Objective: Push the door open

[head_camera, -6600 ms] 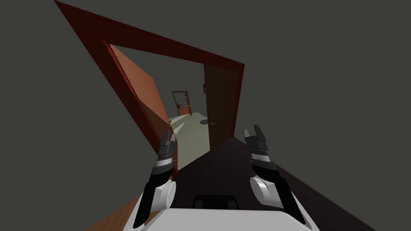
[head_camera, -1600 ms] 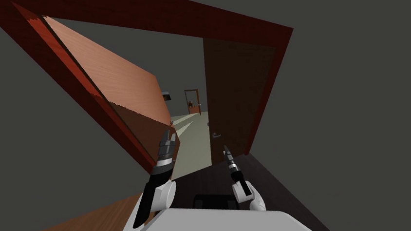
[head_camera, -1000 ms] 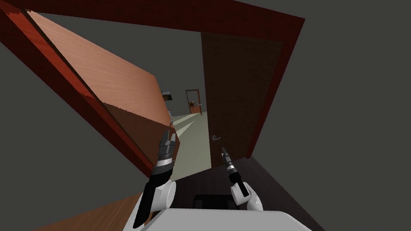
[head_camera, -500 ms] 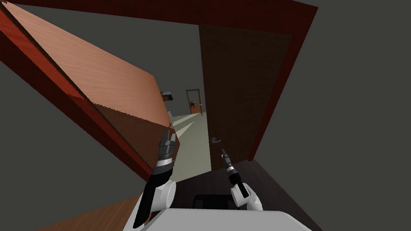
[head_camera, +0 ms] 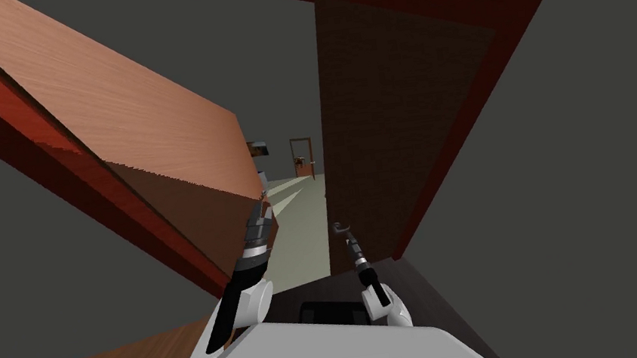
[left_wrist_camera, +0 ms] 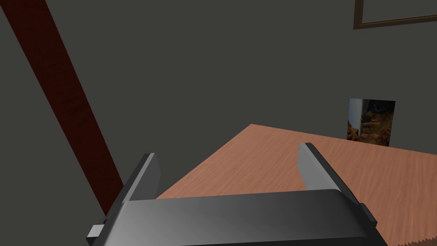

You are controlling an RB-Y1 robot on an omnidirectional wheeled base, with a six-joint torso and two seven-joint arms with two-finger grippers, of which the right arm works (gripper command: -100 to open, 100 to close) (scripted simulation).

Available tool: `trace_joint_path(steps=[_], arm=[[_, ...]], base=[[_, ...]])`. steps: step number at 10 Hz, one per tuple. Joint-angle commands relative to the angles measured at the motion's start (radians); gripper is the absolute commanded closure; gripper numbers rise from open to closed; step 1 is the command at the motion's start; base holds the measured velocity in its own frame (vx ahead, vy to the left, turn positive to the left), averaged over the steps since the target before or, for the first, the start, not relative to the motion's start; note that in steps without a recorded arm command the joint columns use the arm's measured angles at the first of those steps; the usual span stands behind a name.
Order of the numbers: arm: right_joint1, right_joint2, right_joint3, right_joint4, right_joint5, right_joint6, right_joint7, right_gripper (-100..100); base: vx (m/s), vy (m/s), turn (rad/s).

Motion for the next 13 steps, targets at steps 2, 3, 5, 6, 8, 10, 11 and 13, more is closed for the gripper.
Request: trace_joint_path(steps=[2, 3, 5, 6, 8, 10, 11, 13], arm=[[-0.002, 0.033, -0.006, 0.006, -0.003, -0.005, 0.002, -100], [-0.001, 0.023, -0.005, 0.009, -0.002, -0.007, 0.001, -100], [-0.001, 0.023, -0.005, 0.009, -0.002, -0.007, 0.001, 100], [-0.001, 0.023, -0.005, 0.009, -0.002, -0.007, 0.001, 100], [-0.001, 0.023, -0.005, 0.009, -0.002, -0.007, 0.001, 100], [-0.009, 0.007, -0.018, 0.006, -0.01, -0.006, 0.005, 100], [-0.009, 0.001, -0.025, 0.006, -0.013, -0.006, 0.007, 100], [-0.01, -0.013, -0.04, 0.007, -0.021, -0.006, 0.011, 100]], base=[[0.219, 0.039, 0.03], [0.101, 0.007, 0.007], [-0.022, -0.001, -0.001], [-0.018, -0.004, 0.018], [0.0, 0.0, 0.0], [0.043, 0.025, -0.004], [0.159, 0.075, -0.036], [0.168, 0.1, -0.05]])
